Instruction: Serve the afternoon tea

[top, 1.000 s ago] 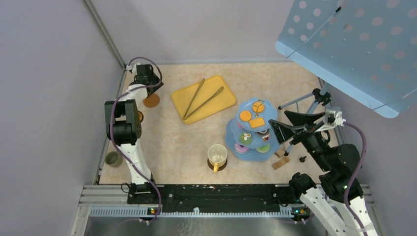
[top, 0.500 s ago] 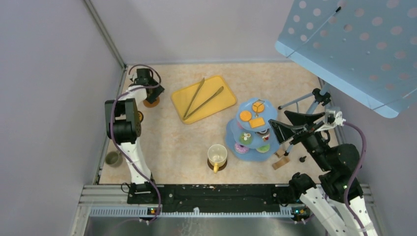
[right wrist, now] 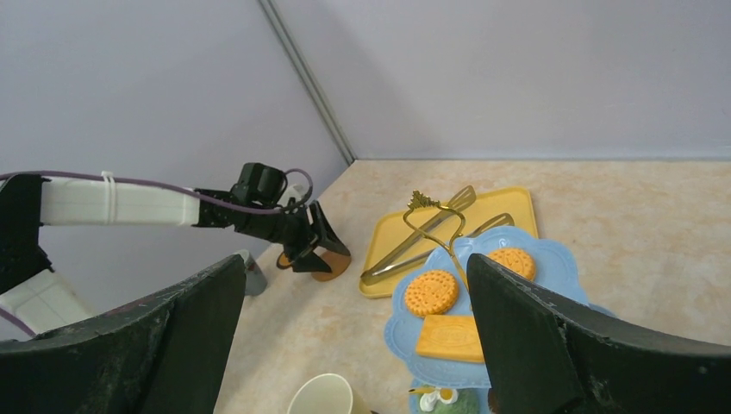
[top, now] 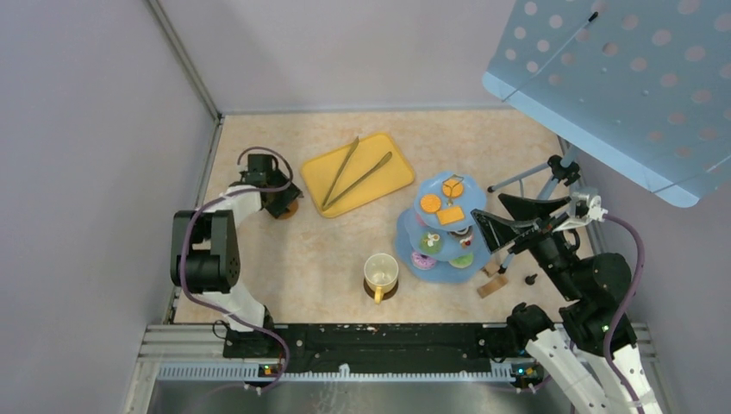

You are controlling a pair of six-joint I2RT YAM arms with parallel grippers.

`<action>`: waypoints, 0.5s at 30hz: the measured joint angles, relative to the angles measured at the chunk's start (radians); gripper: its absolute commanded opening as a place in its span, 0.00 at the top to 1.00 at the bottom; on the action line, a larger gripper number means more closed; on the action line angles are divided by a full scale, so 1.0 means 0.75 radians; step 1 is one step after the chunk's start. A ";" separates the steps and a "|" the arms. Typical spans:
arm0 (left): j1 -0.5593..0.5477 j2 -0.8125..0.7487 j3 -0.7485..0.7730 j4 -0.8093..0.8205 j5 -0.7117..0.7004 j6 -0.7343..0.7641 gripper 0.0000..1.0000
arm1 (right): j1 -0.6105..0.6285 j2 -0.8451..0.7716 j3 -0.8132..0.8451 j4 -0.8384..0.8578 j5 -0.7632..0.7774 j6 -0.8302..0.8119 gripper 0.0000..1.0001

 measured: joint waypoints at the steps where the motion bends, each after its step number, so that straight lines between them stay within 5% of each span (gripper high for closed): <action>1: -0.034 -0.026 -0.034 0.008 0.002 0.005 0.36 | 0.000 0.000 0.000 -0.001 0.000 -0.001 0.03; 15: -0.728 -0.261 -0.335 0.141 -0.031 -0.163 0.37 | 0.000 -0.006 0.001 -0.002 0.000 0.002 0.03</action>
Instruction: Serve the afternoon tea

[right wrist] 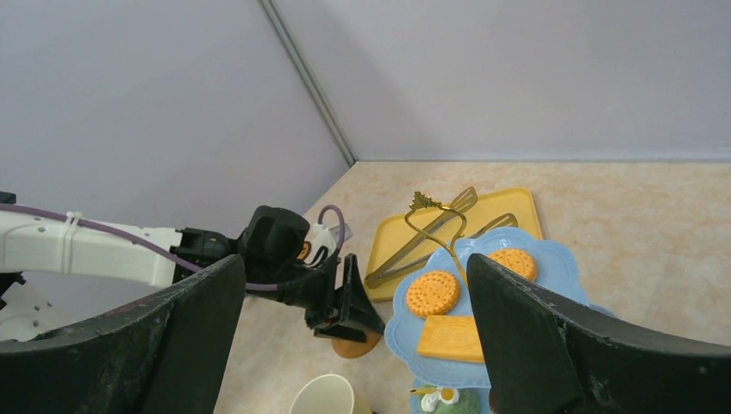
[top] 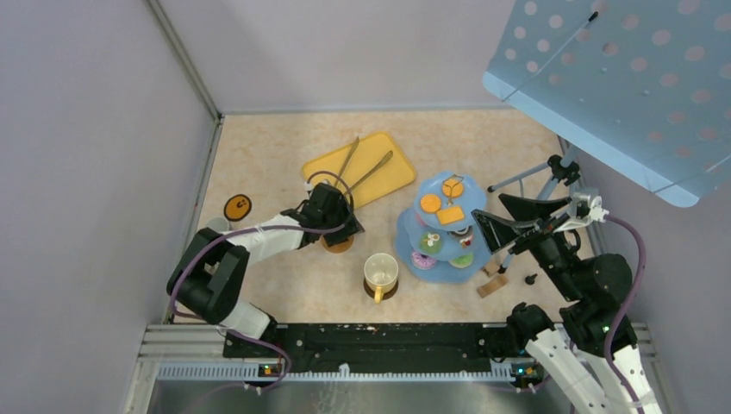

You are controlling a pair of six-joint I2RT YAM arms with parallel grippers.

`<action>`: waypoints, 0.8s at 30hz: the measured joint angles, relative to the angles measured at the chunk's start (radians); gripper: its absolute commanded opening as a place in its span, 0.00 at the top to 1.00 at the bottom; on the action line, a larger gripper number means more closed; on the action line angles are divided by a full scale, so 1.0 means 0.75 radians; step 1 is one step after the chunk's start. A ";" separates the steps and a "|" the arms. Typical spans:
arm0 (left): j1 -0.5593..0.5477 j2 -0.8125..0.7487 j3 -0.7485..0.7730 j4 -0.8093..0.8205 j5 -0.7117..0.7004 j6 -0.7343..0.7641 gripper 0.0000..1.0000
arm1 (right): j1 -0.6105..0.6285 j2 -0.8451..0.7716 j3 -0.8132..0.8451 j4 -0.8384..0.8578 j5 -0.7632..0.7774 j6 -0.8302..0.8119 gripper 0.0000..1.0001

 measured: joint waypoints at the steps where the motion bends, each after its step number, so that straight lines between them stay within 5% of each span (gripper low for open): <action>1: -0.022 0.009 0.002 0.011 0.007 -0.009 0.37 | 0.000 -0.001 0.000 0.000 0.000 0.001 0.03; 18: -0.127 0.268 0.253 0.072 0.160 -0.005 0.33 | 0.000 -0.020 0.027 -0.045 0.003 0.001 0.03; 24: -0.128 0.264 0.293 -0.005 0.163 0.052 0.16 | 0.000 -0.020 0.027 -0.047 0.005 0.001 0.03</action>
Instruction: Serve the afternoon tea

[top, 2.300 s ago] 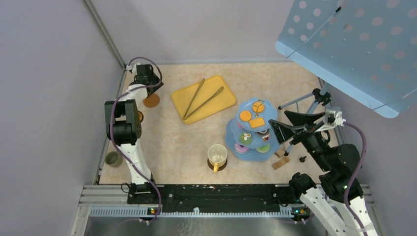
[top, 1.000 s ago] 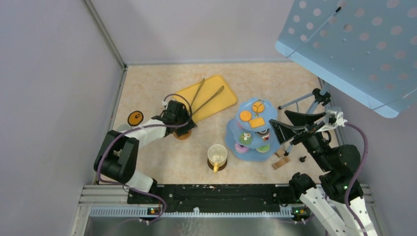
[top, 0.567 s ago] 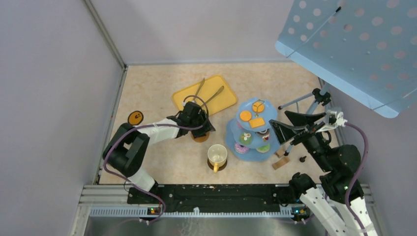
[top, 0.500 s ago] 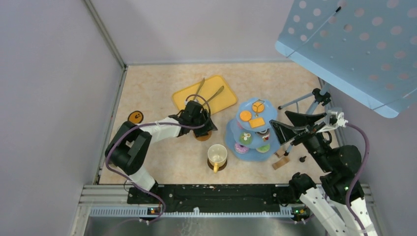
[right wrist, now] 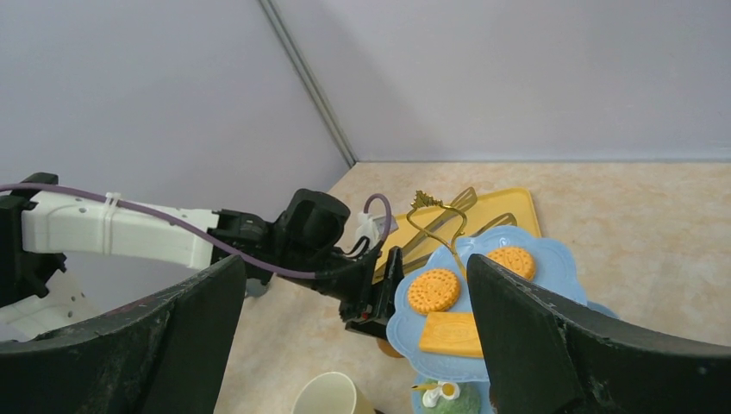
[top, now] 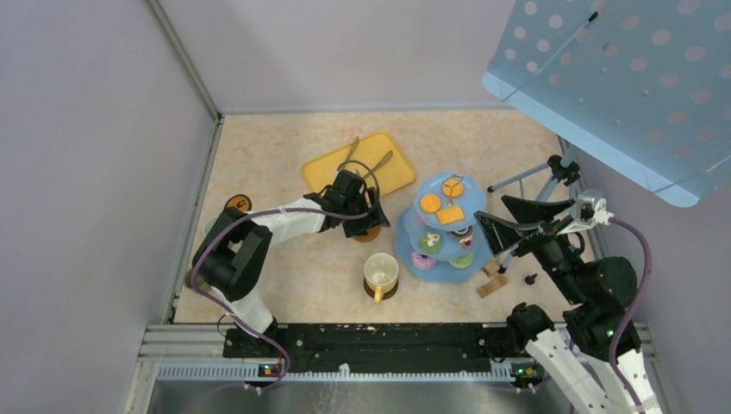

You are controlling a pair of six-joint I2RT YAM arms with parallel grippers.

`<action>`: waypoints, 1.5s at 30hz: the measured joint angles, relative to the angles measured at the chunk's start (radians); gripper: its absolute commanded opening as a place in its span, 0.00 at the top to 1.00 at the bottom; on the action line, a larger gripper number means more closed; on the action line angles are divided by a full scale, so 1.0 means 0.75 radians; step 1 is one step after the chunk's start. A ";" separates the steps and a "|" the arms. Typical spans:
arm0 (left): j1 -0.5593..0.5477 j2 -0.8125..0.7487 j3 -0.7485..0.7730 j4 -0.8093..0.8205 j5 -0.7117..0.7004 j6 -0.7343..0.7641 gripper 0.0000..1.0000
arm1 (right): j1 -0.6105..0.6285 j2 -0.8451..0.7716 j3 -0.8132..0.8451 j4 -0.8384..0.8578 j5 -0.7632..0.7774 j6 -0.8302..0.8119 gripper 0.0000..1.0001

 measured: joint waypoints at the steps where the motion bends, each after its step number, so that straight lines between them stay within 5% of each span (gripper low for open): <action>1: -0.001 -0.009 0.011 -0.025 -0.010 0.017 0.13 | 0.000 0.000 0.000 0.001 0.000 0.000 0.03; 6: -0.003 -0.218 0.044 -0.180 -0.156 0.123 0.01 | 0.000 0.000 -0.004 0.005 -0.001 0.001 0.03; 12: 0.050 -0.590 0.128 -0.353 -0.586 0.196 0.01 | 0.000 0.000 -0.031 0.041 -0.006 0.012 0.03; 15: 0.282 -0.685 0.138 -0.506 -0.725 0.184 0.01 | 0.000 0.000 -0.040 0.049 -0.010 0.022 0.03; 21: 0.971 -0.675 0.010 -0.630 -0.636 0.290 0.01 | 0.000 0.000 -0.047 0.056 -0.014 0.029 0.03; 24: 1.114 -0.674 -0.048 -0.671 -0.591 0.340 0.01 | 0.000 -0.001 -0.047 0.055 -0.014 0.032 0.03; 45: 1.227 -0.347 0.005 -0.560 -0.560 0.389 0.05 | 0.000 -0.018 -0.047 0.049 -0.014 0.035 0.03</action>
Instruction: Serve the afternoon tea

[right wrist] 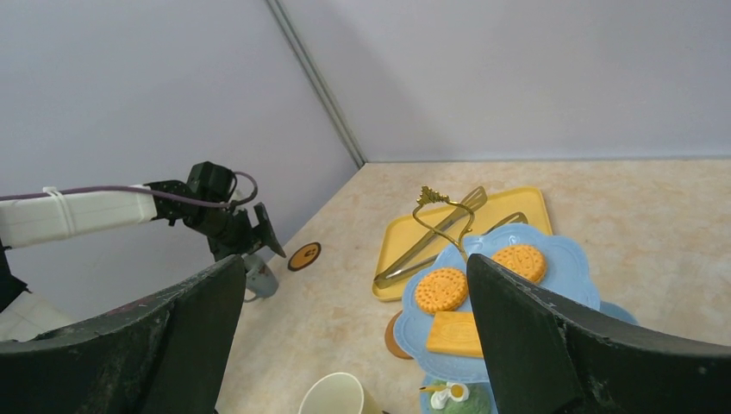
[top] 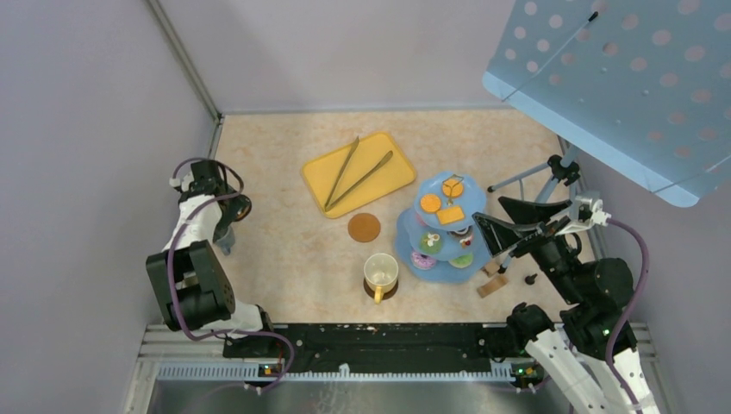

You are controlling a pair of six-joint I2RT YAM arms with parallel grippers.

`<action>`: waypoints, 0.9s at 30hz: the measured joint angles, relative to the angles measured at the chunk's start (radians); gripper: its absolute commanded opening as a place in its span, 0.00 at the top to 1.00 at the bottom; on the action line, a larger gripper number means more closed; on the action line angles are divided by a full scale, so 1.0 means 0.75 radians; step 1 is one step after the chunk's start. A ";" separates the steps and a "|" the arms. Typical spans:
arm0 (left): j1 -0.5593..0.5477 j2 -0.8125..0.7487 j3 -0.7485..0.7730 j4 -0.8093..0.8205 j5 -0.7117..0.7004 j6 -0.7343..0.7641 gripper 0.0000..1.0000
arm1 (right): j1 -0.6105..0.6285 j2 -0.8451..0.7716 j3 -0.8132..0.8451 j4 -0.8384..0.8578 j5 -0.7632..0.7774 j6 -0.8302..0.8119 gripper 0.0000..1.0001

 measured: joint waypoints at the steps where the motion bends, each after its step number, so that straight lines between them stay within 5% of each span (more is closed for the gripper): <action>1: 0.005 0.002 0.000 -0.001 0.005 0.000 0.05 | 0.000 -0.001 0.000 -0.002 0.001 0.000 0.03; 5: 0.011 0.001 -0.001 0.014 0.005 0.001 0.13 | 0.000 -0.001 0.000 -0.002 0.001 -0.001 0.03; 14: 0.016 0.001 -0.011 0.028 -0.002 -0.002 0.70 | 0.000 0.002 0.000 0.009 -0.001 0.001 0.03; 20: 0.021 0.000 -0.047 0.034 -0.005 -0.007 0.99 | 0.000 0.002 0.000 0.008 0.000 0.002 0.03; 27: -0.010 -0.042 -0.044 -0.007 0.048 0.042 1.00 | 0.000 0.002 0.000 0.006 0.002 -0.001 0.03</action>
